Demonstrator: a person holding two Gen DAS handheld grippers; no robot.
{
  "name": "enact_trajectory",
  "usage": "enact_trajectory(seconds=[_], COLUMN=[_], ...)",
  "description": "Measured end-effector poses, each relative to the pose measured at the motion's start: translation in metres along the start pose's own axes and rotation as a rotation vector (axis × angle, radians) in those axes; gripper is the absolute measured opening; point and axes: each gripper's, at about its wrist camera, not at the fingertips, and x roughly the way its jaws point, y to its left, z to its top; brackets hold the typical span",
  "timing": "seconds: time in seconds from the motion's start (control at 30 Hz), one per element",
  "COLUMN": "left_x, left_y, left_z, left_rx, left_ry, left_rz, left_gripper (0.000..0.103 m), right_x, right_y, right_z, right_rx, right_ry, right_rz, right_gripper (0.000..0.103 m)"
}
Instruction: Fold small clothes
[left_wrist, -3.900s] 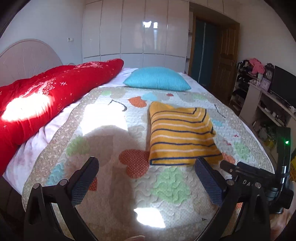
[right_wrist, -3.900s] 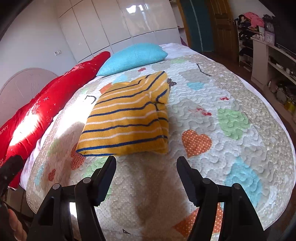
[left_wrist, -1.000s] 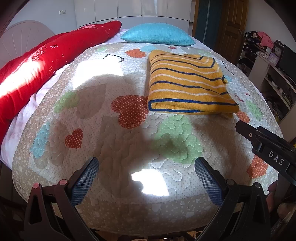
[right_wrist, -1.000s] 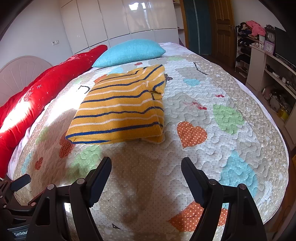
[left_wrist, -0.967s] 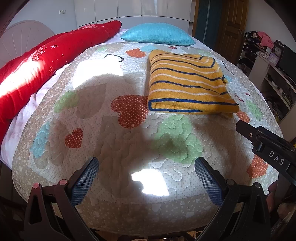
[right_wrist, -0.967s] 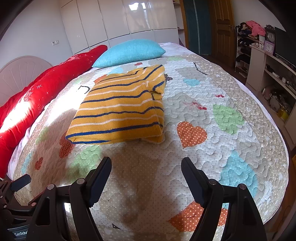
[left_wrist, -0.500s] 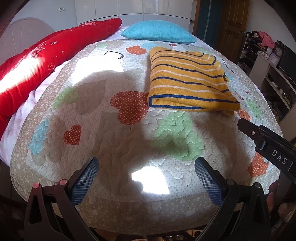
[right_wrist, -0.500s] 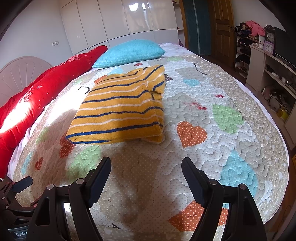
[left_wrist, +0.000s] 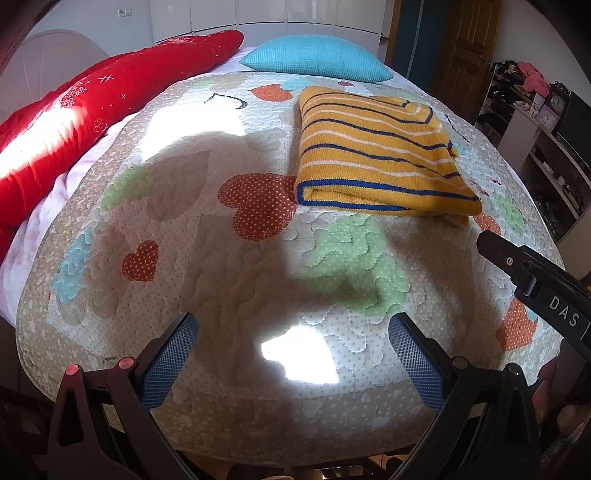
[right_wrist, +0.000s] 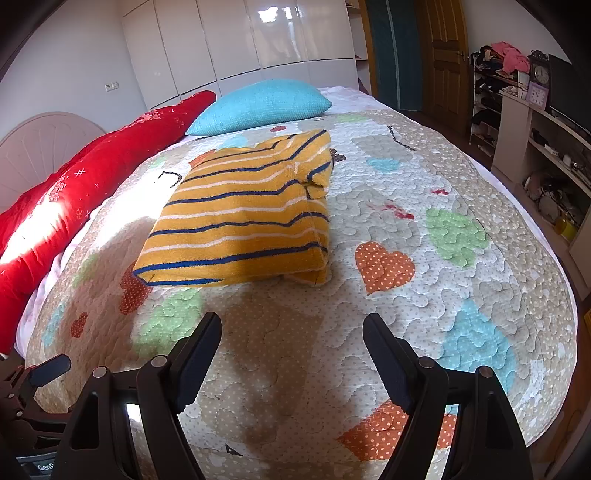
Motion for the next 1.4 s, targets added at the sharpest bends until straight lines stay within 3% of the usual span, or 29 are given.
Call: enact_trajectory(seconds=[0.7,1.0,1.4], left_x=[0.01,0.029,0.054], left_y=[0.006,0.019,0.016], left_z=[-0.002,0.019,0.034], left_rx=[-0.021,-0.03,-0.041], left_ry=[0.031,0.026,0.056], left_rz=[-0.014,0.017,-0.018], left_gripper=[0.103,0.103,0.103], right_x=[-0.002,0.004,0.024], right_y=[0.006,0.013,0.017], right_z=[-0.001,0.008,0.026], right_rx=[-0.021,-0.055,-0.071], right_ry=[-0.019,-0.031,-0.013], right_rz=[0.033,0.033,0.036], right_gripper=[0.084,0.085,0.085])
